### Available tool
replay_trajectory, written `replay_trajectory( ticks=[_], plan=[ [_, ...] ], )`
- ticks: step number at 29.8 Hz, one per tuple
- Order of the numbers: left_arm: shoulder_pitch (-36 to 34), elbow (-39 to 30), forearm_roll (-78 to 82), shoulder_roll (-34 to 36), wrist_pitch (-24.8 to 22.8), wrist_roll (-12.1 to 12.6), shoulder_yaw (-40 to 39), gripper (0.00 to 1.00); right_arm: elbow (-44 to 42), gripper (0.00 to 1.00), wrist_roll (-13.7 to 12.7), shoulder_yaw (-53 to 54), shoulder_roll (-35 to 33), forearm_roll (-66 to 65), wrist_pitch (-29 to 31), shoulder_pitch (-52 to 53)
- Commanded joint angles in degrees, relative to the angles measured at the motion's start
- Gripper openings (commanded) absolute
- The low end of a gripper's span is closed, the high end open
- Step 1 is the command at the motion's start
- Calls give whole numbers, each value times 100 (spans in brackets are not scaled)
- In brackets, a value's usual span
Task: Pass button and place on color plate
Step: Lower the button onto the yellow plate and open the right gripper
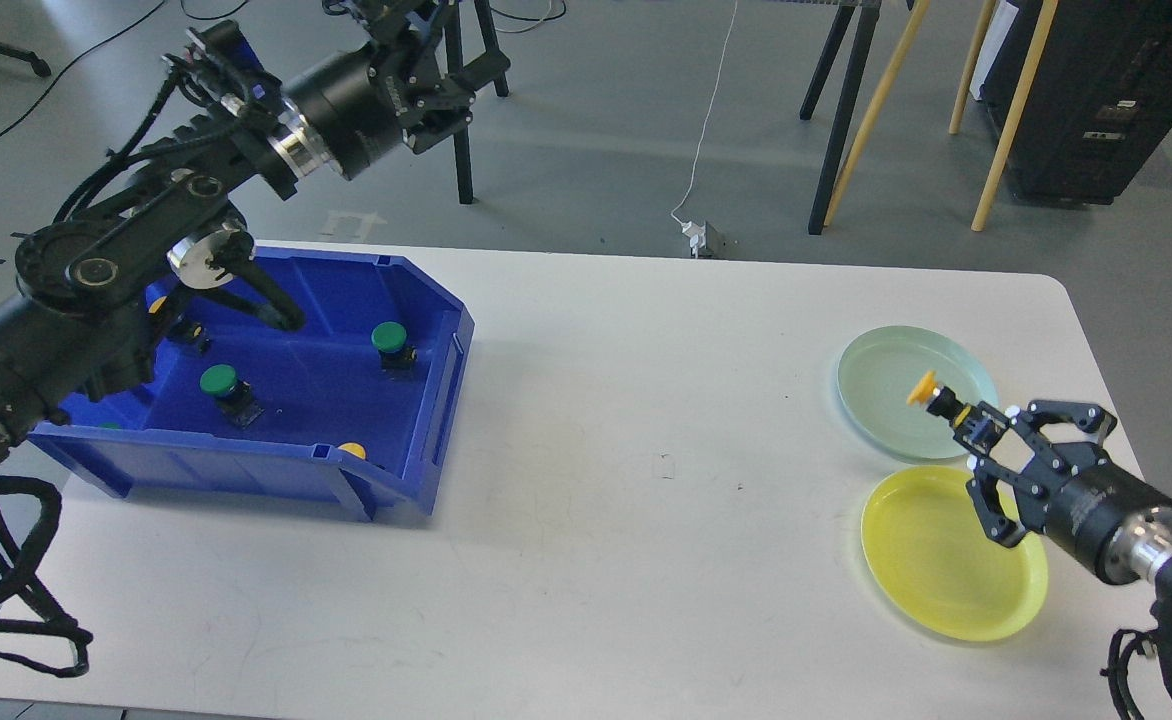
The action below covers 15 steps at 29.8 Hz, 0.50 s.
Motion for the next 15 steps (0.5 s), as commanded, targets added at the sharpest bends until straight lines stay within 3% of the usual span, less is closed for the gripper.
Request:
replay_trajectory(
  ticks=[1, 6, 7, 9, 13, 15],
  plan=[
    [-33, -189, 97, 496, -1, 0, 97, 98, -29, 3, -6, -12, 110, 193, -22, -657],
    [-287, -918, 1859, 1725, -1, 0, 106, 98, -99, 45, -6, 32, 322, 220, -13, -736],
    [-366, -1111, 2604, 1954, -1, 0, 106, 98, -82, 58, -6, 49, 322, 246, -13, -728],
    [-437, -1428, 4020, 2236, -1, 0, 106, 98, -73, 100, -6, 58, 331, 368, 65, -728],
    [-402, -1807, 6316, 2439, -1, 0, 141, 99, -29, 100, 21, 76, 278, 536, 740, -736],
    [-384, -1869, 7274, 2466, -1, 0, 604, 99, -29, 100, 38, 146, 252, 615, 1197, -736]
  ],
)
